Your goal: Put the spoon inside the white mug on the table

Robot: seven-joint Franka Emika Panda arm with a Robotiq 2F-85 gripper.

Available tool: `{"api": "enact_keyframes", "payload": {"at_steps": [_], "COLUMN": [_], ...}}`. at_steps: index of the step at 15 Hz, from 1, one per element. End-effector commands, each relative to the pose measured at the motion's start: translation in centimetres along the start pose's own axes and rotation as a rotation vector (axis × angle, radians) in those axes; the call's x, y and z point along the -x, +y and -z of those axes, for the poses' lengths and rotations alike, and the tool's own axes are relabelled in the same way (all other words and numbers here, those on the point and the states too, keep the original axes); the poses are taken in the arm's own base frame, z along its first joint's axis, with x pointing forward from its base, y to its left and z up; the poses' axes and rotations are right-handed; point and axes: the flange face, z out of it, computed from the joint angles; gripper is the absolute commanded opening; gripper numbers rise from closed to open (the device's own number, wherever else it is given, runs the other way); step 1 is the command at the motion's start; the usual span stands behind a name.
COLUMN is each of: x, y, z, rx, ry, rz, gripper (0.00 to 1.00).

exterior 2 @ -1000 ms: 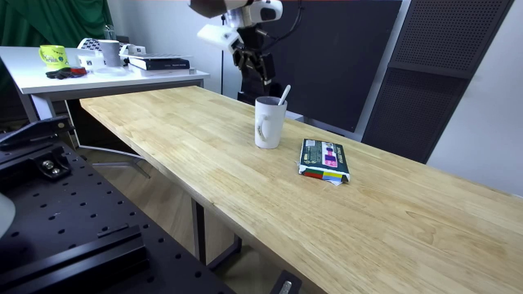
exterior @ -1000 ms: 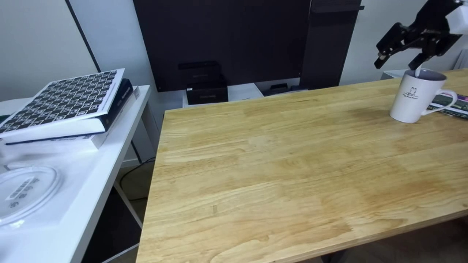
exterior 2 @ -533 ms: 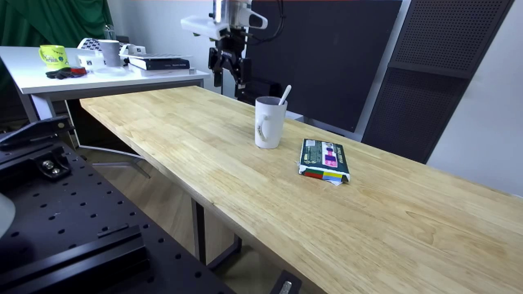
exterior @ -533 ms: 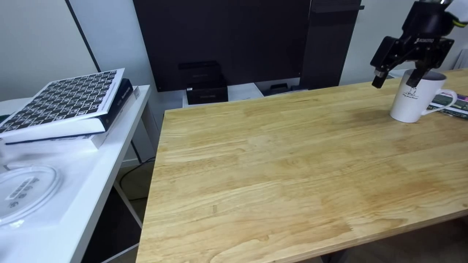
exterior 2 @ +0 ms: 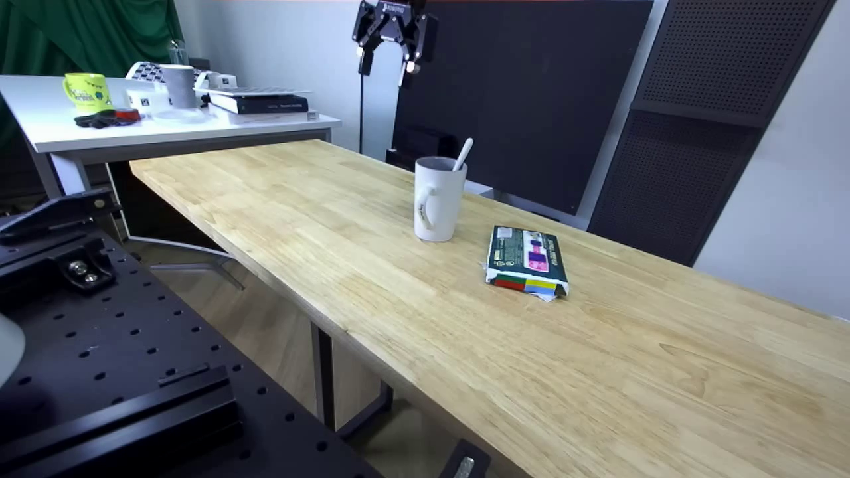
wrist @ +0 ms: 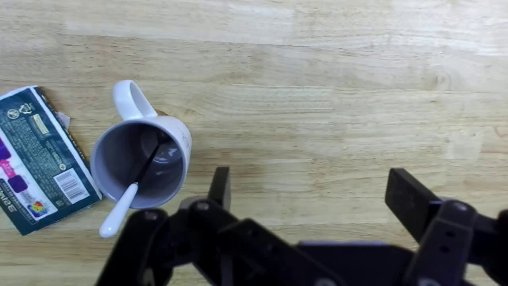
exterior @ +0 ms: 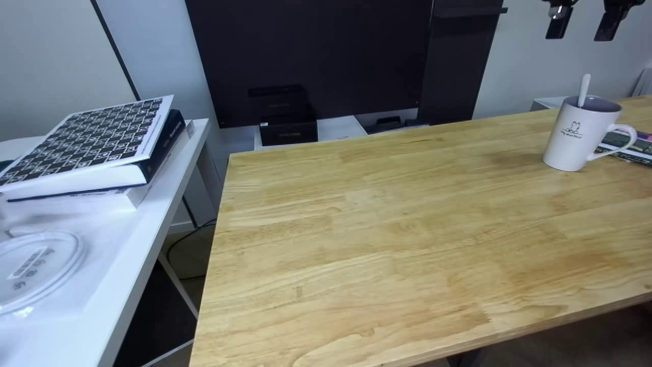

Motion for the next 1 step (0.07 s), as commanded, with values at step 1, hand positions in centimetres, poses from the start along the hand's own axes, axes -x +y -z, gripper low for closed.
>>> {"api": "enact_keyframes", "payload": {"at_steps": [1], "x": [0.09], "y": [-0.25], "z": [0.65], "rx": [-0.002], "ry": [0.010], "rz": [0.004], "gripper": [1.00]}}
